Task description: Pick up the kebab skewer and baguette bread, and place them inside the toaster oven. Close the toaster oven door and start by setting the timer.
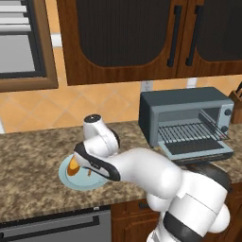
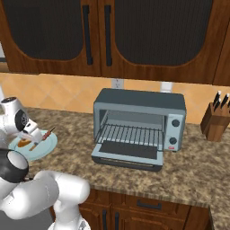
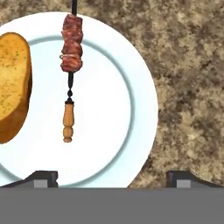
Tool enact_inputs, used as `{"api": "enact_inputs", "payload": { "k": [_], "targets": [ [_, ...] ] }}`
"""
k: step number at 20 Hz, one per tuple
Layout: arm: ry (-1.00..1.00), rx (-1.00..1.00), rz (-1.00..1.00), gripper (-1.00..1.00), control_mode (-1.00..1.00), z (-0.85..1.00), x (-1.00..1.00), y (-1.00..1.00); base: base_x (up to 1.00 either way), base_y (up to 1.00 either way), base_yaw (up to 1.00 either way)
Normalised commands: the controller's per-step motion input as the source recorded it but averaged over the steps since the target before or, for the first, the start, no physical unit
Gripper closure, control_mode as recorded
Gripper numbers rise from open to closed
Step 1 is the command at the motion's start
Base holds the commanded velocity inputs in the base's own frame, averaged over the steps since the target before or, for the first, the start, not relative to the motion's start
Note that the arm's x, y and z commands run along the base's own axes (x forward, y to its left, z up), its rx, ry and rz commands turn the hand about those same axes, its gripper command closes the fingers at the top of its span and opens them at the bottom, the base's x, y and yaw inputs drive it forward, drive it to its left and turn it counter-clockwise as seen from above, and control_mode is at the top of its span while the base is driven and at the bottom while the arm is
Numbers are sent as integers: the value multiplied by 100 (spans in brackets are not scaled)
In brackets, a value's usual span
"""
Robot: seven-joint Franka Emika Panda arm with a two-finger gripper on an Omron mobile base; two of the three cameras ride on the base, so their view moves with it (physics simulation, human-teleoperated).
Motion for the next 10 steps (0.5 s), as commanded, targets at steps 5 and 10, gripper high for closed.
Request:
{"api": "enact_inputs", "payload": {
  "k": [5,10],
  "targets": [
    [3,0,1,-100,-100,-43,3,22,0,0,0],
    [3,0,5,-100,-100,-35,7,3,0,0,0]
  ]
}}
